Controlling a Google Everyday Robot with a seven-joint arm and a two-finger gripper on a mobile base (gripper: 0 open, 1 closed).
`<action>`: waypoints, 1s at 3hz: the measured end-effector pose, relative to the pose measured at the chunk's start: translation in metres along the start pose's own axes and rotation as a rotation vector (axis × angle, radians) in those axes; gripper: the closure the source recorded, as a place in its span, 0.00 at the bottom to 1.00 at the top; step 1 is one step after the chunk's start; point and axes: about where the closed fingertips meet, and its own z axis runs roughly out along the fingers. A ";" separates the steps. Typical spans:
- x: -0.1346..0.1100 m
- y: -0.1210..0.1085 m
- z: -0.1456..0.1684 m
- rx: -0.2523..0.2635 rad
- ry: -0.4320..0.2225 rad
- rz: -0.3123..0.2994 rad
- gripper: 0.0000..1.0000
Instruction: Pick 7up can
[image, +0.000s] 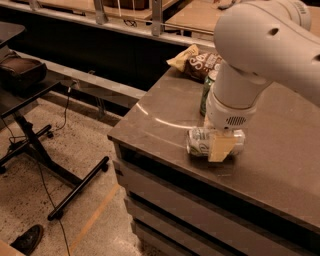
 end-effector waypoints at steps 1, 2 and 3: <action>0.005 -0.006 -0.007 0.017 -0.007 0.010 0.67; 0.011 -0.011 -0.015 0.037 -0.017 0.025 0.67; 0.012 -0.011 -0.016 0.041 -0.018 0.029 0.67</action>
Offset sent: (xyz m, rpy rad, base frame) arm 0.0143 -0.0199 0.0248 0.0336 -0.0543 -0.0448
